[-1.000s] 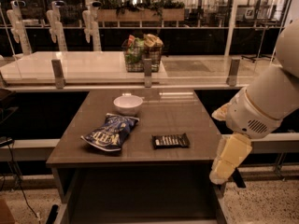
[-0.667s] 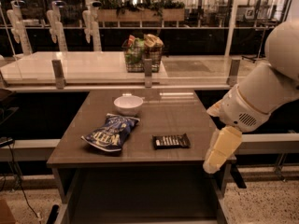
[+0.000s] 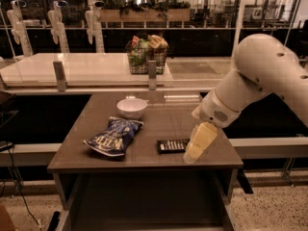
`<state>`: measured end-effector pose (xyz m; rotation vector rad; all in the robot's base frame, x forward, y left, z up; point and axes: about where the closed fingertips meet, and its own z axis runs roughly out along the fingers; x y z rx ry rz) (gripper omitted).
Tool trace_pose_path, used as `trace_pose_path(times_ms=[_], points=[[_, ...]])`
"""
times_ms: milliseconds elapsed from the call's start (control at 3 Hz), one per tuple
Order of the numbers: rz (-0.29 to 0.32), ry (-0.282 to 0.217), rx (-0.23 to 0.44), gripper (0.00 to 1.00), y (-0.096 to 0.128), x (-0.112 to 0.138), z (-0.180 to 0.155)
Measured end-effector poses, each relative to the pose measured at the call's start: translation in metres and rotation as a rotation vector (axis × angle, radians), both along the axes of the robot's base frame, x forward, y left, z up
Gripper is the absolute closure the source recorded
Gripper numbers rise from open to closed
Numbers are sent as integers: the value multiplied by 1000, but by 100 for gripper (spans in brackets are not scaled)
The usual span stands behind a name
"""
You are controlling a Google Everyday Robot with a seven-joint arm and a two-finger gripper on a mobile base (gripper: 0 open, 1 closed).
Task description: Place rxbar chocolate into top drawer
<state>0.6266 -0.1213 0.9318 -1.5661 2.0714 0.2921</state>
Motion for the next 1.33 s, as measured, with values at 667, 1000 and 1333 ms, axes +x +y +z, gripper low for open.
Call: trace_pose_path(times_ms=[667,1000,1333], points=[[-25,19,24,0,11,10,-18],[-37,29,57,0,25,28,-36],[-44,33,81,0,34,48,-49]])
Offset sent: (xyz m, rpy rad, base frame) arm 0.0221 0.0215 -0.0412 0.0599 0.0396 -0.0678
